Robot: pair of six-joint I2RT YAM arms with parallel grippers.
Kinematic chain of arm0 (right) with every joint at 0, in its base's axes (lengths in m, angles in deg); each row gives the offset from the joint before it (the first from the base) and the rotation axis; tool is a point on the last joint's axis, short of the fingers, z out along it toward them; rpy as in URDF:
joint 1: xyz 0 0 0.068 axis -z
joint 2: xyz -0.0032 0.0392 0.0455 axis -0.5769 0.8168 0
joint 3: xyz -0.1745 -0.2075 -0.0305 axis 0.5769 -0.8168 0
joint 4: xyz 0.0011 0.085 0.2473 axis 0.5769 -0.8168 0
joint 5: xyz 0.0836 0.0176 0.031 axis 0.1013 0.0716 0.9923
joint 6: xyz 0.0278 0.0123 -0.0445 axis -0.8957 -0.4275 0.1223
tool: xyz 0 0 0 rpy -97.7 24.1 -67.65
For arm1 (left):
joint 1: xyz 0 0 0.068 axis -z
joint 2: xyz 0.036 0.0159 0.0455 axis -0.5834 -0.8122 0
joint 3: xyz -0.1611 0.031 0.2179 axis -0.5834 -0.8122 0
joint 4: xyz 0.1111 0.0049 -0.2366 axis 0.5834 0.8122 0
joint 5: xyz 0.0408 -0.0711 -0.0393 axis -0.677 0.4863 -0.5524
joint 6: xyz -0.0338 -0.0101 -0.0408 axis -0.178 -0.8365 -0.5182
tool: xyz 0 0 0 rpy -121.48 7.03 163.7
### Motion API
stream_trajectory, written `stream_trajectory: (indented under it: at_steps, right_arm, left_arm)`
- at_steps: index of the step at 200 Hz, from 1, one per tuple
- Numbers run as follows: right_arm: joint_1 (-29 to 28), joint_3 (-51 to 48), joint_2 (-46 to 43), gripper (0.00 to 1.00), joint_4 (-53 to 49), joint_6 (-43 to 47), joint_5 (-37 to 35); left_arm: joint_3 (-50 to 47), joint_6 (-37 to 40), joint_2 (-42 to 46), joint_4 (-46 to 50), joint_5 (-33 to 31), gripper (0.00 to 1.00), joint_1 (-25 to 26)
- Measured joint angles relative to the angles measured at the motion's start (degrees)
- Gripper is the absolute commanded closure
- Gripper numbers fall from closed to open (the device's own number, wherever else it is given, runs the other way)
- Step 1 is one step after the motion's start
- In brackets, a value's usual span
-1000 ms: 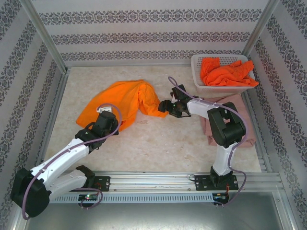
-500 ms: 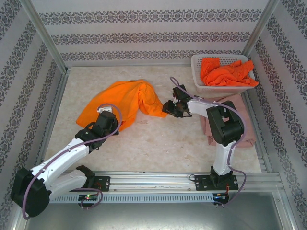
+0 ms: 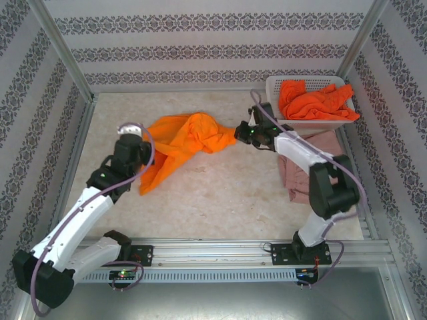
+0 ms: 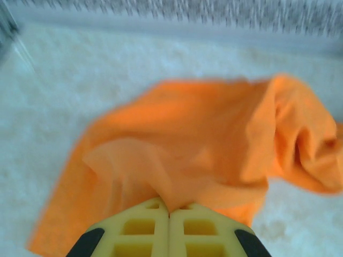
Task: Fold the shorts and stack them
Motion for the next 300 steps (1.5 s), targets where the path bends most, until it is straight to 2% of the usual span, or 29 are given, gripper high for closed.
stream_trajectory:
  at_steps: [26, 53, 101, 112, 124, 139, 158, 173, 188, 215, 237, 250, 280, 300]
  right_arm:
    - [-0.6, 0.3, -13.1, 1.00, 0.0, 2.8, 0.2]
    - [-2.8, 1.3, -24.7, 1.00, 0.0, 6.0, 0.1]
    - [-9.2, 3.2, -34.3, 1.00, -0.5, 10.1, -2.6]
    - [-10.1, 3.7, -34.8, 1.00, -1.4, 10.7, -4.4]
    - [-11.1, 4.1, -34.6, 1.00, -2.5, 10.9, -7.1]
    - [-12.1, 4.1, -33.5, 1.00, -4.0, 10.7, -11.0]
    - [-12.8, 4.0, -30.5, 1.00, -6.1, 9.5, -16.4]
    - [-12.7, 2.9, -27.6, 1.00, -7.0, 8.5, -20.8]
    - [-12.0, 1.3, -24.9, 1.00, -7.6, 7.6, -23.8]
    - [-8.1, -1.8, -20.2, 1.00, -8.5, 5.3, -26.1]
    - [-4.7, -2.4, -16.4, 1.00, -8.9, 3.6, -26.2]
    - [-3.5, -2.4, -14.8, 1.00, -8.9, 3.1, -26.0]
    - [-3.3, -2.4, -13.2, 1.00, -8.7, 2.2, -25.0]
    - [-3.3, -2.4, -13.2, 1.00, -8.2, 2.0, -24.3]
  left_arm:
    - [9.8, 3.1, -1.3, 0.3, 1.4, 1.00, -4.9]
    - [20.5, 5.9, -5.9, 0.3, 3.1, 1.00, -7.3]
    - [38.6, 7.6, -21.3, 1.2, 9.4, 1.00, -11.8]
    - [42.9, 7.1, -26.6, 1.6, 12.0, 0.90, -13.6]
    - [47.7, 6.4, -32.7, 2.5, 15.6, 0.70, -15.3]
    - [53.5, 5.1, -40.6, 3.2, 20.7, 0.51, -17.0]
    - [57.5, 3.3, -49.2, 3.6, 28.4, 0.39, -18.2]
    - [52.9, 2.4, -51.0, 2.3, 32.7, 0.26, -18.2]
    - [40.4, 0.7, -46.8, -1.7, 34.6, 0.21, -17.4]
    - [19.6, -2.8, -31.5, -5.8, 37.1, 0.21, -16.4]
    - [9.5, -5.4, -18.5, -10.7, 38.5, 0.21, -15.4]
    - [4.9, -6.3, -12.8, -12.4, 38.0, 0.21, -12.5]
    - [-5.4, -9.7, -9.9, -13.0, 35.6, 0.23, -4.3]
    - [-13.8, -12.4, -10.0, -11.8, 33.1, 0.23, -1.9]
